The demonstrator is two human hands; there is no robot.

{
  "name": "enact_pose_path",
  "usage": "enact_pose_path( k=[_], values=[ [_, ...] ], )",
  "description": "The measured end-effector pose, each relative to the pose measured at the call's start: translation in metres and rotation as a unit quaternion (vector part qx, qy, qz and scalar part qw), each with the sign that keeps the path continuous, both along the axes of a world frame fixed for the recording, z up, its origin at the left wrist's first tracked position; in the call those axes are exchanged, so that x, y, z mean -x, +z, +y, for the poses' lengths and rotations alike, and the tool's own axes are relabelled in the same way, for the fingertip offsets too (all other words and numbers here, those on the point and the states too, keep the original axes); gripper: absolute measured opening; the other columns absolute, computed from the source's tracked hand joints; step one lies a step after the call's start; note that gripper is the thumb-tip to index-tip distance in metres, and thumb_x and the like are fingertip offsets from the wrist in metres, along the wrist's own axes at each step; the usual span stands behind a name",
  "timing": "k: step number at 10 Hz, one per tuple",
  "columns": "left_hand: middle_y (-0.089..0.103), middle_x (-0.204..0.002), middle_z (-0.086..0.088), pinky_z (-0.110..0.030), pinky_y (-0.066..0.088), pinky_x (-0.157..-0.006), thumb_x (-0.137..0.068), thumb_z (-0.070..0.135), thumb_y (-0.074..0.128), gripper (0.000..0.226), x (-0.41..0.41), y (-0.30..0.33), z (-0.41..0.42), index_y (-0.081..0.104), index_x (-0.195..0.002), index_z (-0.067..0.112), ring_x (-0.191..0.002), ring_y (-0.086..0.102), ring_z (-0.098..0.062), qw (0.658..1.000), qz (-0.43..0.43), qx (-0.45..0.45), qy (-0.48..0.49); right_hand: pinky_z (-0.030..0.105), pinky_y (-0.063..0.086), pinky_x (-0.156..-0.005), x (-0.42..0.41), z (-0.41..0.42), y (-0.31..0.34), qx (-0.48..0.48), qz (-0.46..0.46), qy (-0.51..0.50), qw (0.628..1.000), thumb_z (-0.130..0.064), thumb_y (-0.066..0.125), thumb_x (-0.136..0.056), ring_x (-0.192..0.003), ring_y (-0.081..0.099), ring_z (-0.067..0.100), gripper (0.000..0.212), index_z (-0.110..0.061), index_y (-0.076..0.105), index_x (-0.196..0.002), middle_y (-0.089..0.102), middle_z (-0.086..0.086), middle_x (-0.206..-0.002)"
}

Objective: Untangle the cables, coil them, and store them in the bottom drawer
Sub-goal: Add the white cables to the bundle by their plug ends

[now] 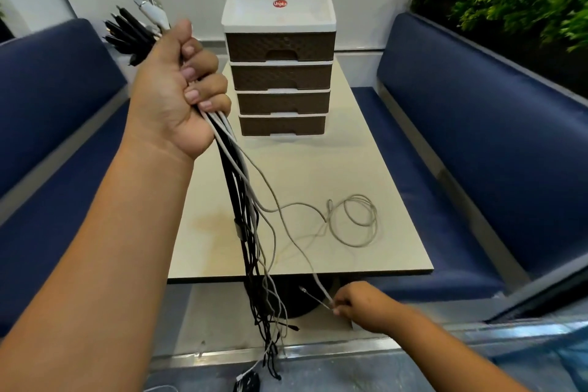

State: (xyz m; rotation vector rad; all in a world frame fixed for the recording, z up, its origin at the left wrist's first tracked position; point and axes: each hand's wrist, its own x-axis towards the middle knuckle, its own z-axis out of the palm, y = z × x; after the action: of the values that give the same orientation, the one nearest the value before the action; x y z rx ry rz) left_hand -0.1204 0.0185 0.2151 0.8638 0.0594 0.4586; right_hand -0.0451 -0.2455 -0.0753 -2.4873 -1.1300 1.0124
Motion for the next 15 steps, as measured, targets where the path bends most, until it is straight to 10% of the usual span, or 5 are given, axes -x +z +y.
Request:
enact_pose_path(
  k=[1,4,7,11,15],
  values=[
    [0.029,-0.045,0.007,-0.016,0.020,-0.034,-0.100,0.038,0.044,0.039,0.001,0.002,-0.001,0.040,-0.064,0.024,-0.032,0.024,-0.005,1.000,0.001,-0.010,-0.003,0.029,0.043,-0.084,-0.011,0.007,0.005,0.101,-0.024,0.019,0.994,-0.015,0.057,-0.094,-0.110,0.061,0.026,0.034,-0.013,0.061,-0.127,0.062,0.009,-0.126],
    [0.029,-0.046,0.008,-0.015,0.018,-0.035,-0.100,0.038,0.044,0.039,0.000,-0.001,-0.005,0.040,-0.063,0.024,-0.032,0.023,-0.005,1.000,0.006,-0.014,-0.019,0.032,0.046,-0.092,-0.050,0.002,0.010,-0.114,-0.222,-0.139,0.958,-0.030,0.056,-0.094,-0.113,0.055,0.026,0.041,-0.018,0.055,-0.133,0.049,0.001,-0.133],
    [0.029,-0.045,0.008,-0.016,0.019,-0.034,-0.100,0.039,0.044,0.040,-0.002,-0.003,-0.003,0.040,-0.062,0.025,-0.031,0.023,-0.005,1.000,0.018,-0.019,-0.014,0.034,0.048,-0.073,-0.049,-0.017,0.053,-0.241,-0.158,-0.185,0.940,-0.020,0.050,-0.098,-0.078,0.057,0.020,0.012,-0.025,0.054,-0.088,0.060,-0.001,-0.088],
    [0.029,-0.045,0.007,-0.016,0.019,-0.034,-0.100,0.038,0.042,0.040,-0.004,-0.004,-0.012,0.040,-0.062,0.025,-0.031,0.024,-0.006,0.999,0.018,-0.021,-0.018,0.029,0.042,-0.060,-0.025,-0.053,0.234,-0.591,-0.074,-0.247,0.765,-0.017,0.035,-0.105,-0.065,0.044,0.021,0.020,-0.019,0.051,-0.092,0.053,0.000,-0.069],
    [0.031,-0.047,0.008,-0.017,0.015,-0.038,-0.102,0.037,0.041,0.039,0.016,-0.001,-0.041,0.041,-0.066,0.022,-0.034,0.023,-0.003,0.999,-0.006,-0.038,-0.032,0.020,0.043,-0.068,0.070,-0.033,0.050,-0.124,0.072,-0.018,0.989,-0.032,0.049,-0.098,-0.081,0.057,0.010,0.008,-0.029,0.054,-0.093,0.060,-0.014,-0.085]
  ],
)
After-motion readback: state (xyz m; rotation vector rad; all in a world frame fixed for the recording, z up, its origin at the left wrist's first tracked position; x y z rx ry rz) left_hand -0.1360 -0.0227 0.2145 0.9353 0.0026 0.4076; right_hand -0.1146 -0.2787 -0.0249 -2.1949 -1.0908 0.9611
